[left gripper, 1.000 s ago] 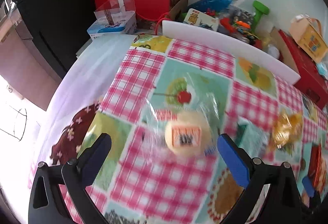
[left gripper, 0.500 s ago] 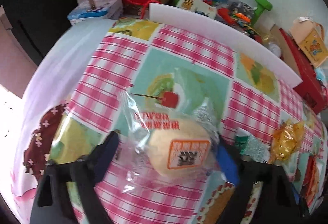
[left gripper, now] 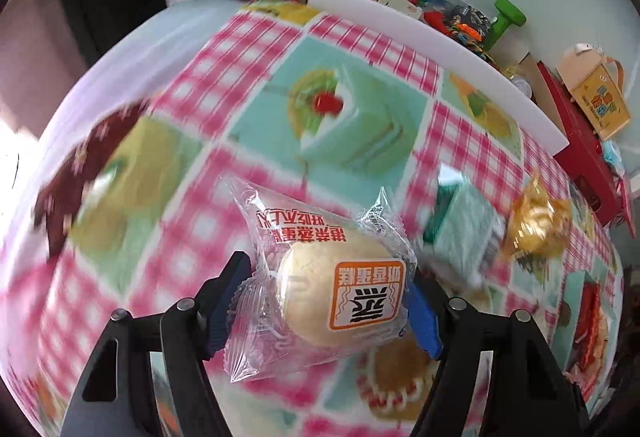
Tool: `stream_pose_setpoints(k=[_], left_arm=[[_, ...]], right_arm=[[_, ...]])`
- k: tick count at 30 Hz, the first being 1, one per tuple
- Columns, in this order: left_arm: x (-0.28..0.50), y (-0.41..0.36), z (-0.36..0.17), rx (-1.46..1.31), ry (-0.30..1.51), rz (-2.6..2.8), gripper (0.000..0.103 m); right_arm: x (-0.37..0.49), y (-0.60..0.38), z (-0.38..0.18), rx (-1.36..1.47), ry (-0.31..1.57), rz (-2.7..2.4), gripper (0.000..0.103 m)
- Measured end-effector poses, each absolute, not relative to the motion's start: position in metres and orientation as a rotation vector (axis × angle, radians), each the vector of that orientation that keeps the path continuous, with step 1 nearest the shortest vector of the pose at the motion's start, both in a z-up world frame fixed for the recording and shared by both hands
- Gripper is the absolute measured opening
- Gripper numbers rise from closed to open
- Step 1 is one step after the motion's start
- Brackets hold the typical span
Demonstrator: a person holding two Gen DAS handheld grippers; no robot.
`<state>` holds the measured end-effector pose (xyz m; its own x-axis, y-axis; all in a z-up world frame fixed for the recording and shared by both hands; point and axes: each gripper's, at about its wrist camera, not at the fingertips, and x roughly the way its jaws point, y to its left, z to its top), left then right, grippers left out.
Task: Organize snacks
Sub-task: 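Carry the round bun and white biscuit pack into the white tray and open both tools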
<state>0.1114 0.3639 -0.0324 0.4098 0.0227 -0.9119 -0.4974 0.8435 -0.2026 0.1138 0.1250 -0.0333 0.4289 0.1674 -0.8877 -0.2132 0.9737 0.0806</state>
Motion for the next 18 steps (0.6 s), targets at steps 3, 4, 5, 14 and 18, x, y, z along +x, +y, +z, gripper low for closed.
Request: stream_pose_setpoints(k=[3,4,5,14,18], left_arm=[[0.092,0.350,-0.035,-0.525,1.106,0.351,0.074],[0.088,0.345,-0.035,-0.521,1.104,0.358,0.074],[0.084,0.340,-0.035,-0.519,1.100,0.365,0.074],[0.078,0.322,-0.038,-0.479,1.071,0.370,0.074],[0.076,0.320,-0.036,-0.471,1.065,0.370,0.074]], right_arm=[[0.105,0.119,-0.033,-0.048,1.103,0.250,0.086],[0.104,0.118,-0.033,-0.050,1.103,0.253,0.086],[0.102,0.119,-0.033,-0.061,1.103,0.256,0.086],[0.117,0.129,-0.034,-0.162,1.082,0.283,0.089],[0.129,0.131,-0.032,-0.195,1.112,0.329,0.090]])
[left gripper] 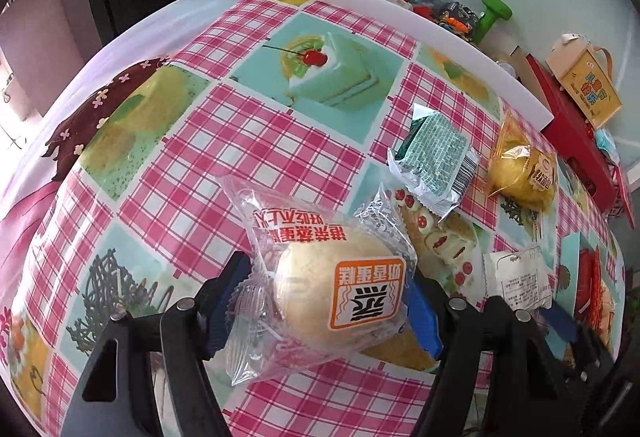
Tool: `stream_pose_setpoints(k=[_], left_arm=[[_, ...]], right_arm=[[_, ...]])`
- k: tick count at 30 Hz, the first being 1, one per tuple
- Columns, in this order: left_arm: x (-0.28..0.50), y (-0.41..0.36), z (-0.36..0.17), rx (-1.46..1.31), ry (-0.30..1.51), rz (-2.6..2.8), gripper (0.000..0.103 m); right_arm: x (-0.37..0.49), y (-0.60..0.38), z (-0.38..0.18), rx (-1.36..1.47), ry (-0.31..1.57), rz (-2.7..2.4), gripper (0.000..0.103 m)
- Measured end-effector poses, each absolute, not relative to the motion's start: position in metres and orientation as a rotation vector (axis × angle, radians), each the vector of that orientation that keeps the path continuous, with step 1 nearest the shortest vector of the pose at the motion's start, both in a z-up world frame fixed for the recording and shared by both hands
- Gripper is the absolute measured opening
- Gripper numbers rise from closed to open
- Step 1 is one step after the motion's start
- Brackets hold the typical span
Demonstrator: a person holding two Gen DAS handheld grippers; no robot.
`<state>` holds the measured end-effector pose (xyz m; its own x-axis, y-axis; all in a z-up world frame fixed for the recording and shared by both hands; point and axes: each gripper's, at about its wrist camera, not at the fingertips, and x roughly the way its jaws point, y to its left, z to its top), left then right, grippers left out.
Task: Organize snacks
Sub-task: 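Carry the round bun and white biscuit pack into the white tray and open both tools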
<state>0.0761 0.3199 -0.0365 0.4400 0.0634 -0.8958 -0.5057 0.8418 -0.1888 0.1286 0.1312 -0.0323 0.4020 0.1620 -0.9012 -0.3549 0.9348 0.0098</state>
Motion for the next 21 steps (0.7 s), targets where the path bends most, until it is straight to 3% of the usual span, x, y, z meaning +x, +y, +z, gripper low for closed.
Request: stream_pose_setpoints(k=[2,12,16,17,21], left_arm=[[0.076,0.318,-0.037,-0.472,1.064,0.368,0.074],[0.072,0.323,-0.036,-0.478,1.063,0.358,0.074],[0.073,0.321,-0.036,-0.477,1.063,0.360,0.074],[0.073,0.321,-0.036,-0.476,1.063,0.360,0.074],[0.072,0.322,-0.036,-0.479,1.063,0.360,0.074]], right_arm=[[0.138,0.134,-0.031,-0.220,1.134,0.343,0.094],[0.158,0.151,-0.028,-0.331,1.198,0.413,0.093],[0.157,0.154,-0.026,-0.311,1.173,0.443,0.078],[0.157,0.158,-0.026,-0.306,1.161,0.452,0.070],[0.143,0.161,-0.022,-0.284,1.129,0.446,0.059]])
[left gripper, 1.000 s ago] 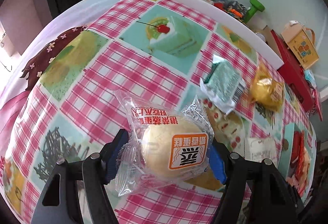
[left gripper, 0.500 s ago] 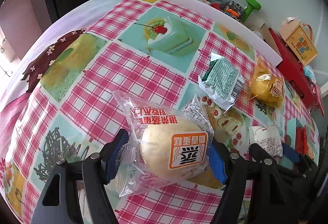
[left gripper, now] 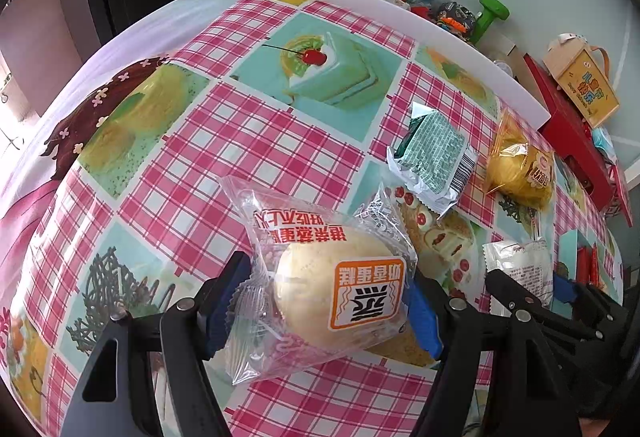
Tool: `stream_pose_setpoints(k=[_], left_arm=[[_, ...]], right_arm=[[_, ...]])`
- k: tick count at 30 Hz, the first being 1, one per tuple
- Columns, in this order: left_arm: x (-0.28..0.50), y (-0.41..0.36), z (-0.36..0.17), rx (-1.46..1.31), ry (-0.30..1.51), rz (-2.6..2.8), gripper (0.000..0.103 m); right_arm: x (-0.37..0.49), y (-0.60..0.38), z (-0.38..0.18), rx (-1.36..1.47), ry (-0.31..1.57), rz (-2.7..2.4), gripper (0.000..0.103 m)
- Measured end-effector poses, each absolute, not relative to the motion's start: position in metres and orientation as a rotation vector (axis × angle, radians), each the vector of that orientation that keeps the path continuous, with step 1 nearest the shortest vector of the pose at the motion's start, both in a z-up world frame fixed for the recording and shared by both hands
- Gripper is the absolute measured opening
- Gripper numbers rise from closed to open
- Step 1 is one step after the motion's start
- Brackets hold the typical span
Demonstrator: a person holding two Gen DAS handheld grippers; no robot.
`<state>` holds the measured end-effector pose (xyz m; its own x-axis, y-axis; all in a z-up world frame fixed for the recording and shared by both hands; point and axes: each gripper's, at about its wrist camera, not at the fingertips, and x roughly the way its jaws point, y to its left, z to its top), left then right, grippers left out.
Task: Organize snacks
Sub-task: 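Carry the round bun and white biscuit pack into the white tray and open both tools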
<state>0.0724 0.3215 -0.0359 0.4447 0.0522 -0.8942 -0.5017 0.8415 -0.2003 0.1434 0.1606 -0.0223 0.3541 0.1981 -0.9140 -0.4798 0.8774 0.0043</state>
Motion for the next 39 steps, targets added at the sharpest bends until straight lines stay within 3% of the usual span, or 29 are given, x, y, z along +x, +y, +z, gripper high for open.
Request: stream_pose_setpoints(k=[18,21,39], left_arm=[[0.063,0.315,-0.022,-0.461,1.041,0.376,0.072],[0.060,0.309,-0.013,-0.454,1.020,0.364,0.066],[0.063,0.279,0.013,-0.400,0.972,0.326,0.064]], right_arm=[[0.077,0.112,0.015,-0.011,0.968,0.292,0.058],[0.076,0.101,0.022,0.014,0.954,0.276,0.058],[0.084,0.045,0.032,0.127,0.916,0.234,0.058]])
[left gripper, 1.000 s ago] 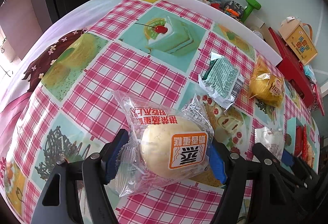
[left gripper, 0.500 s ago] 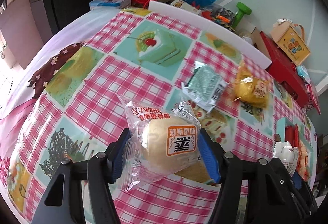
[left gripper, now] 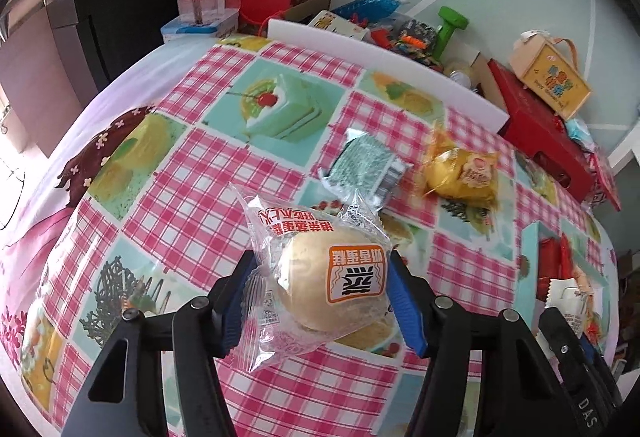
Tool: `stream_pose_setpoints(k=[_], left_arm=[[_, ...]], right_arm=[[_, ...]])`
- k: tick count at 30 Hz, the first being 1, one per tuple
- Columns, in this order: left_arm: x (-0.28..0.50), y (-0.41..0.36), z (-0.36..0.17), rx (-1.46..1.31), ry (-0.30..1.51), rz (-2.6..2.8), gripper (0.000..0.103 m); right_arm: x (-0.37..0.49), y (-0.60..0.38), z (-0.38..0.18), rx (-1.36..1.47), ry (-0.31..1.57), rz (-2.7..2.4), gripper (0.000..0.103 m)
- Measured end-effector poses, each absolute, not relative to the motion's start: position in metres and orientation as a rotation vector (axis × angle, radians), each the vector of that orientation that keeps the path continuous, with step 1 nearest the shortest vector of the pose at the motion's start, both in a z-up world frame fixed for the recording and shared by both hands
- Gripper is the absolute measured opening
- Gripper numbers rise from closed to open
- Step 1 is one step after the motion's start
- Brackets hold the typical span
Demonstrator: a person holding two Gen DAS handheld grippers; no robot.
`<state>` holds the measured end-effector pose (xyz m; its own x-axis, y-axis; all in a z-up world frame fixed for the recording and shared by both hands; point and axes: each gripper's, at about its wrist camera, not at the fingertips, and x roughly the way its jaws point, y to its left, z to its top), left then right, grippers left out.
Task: Organize snacks
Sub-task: 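Carry the round bun and white biscuit pack into the white tray and open both tools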
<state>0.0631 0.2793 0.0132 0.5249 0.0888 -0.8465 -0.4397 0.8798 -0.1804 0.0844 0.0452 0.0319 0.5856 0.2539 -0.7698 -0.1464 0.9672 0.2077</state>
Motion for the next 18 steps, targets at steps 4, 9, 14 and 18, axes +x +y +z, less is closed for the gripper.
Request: stream_pose_setpoints(k=[4,9,14,18], left_arm=[[0.062,0.272,0.027,-0.403,0.941,0.288,0.064],[0.063,0.254,0.044,-0.376,0.894,0.242,0.064],[0.068,0.227,0.053,-0.346,0.878,0.176,0.064],[0.072,0.199,0.057,-0.314,0.880,0.101,0.064]], right_arm=[[0.083,0.032,0.040,0.158,0.886,0.221,0.058],[0.082,-0.001,0.047,0.175,0.854,0.145,0.058],[0.082,-0.044,0.049,0.226,0.836,0.037,0.058],[0.078,-0.082,0.051,0.257,0.820,-0.060,0.058]])
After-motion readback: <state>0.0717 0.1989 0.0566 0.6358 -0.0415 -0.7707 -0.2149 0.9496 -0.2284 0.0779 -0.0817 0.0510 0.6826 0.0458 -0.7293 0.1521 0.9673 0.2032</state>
